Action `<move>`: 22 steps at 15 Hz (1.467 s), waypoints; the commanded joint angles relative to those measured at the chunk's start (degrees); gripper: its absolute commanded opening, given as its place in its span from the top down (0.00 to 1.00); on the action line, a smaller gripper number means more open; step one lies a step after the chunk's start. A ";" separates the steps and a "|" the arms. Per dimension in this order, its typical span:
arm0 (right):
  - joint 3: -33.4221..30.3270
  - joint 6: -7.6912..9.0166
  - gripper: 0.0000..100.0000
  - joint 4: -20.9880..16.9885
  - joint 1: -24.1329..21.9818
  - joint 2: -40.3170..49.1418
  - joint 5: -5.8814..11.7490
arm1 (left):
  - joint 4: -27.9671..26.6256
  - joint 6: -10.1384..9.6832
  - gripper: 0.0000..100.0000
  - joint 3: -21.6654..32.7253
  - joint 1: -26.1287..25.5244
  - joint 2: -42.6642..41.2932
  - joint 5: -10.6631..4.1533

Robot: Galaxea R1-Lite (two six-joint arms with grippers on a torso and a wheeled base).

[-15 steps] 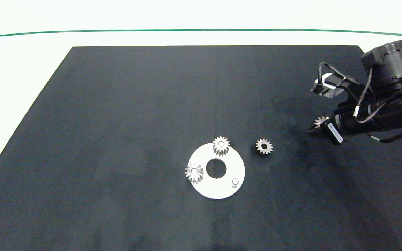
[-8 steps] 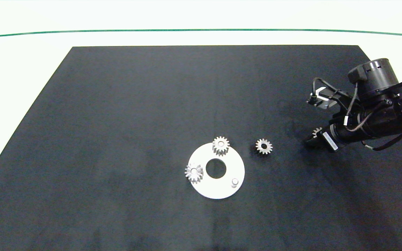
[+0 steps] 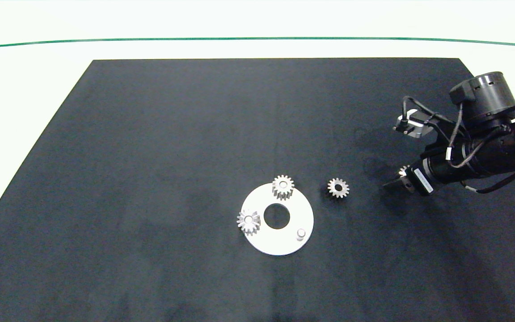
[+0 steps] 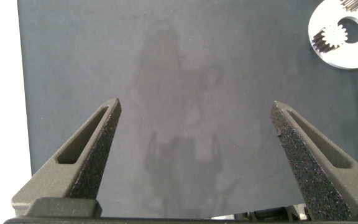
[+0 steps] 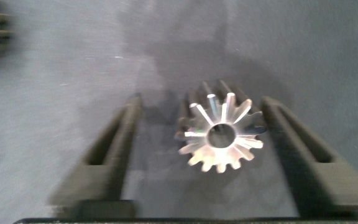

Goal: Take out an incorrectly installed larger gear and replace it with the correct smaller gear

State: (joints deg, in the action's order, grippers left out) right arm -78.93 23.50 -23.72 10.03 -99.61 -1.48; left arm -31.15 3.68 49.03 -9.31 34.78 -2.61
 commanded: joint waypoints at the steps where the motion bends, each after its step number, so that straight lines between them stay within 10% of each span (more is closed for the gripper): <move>1: -0.17 0.40 0.00 -3.17 4.47 5.48 -3.53 | -0.23 0.01 0.00 -0.08 0.00 0.02 -0.03; 6: -0.17 1.19 0.00 -4.14 13.87 5.92 -2.39 | -0.14 0.10 0.00 0.01 0.00 0.02 -0.03; 9: -0.34 1.72 0.00 -1.15 17.56 1.96 3.94 | -0.23 0.10 0.00 -0.08 0.00 0.02 -0.03; 22: -5.27 1.28 0.01 2.45 20.73 -7.53 8.86 | -0.23 -0.08 0.00 -0.25 0.00 -0.06 -0.03</move>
State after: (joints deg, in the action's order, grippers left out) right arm -84.22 24.58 -21.14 30.76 -106.45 7.39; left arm -31.17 3.58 48.86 -9.31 34.76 -2.58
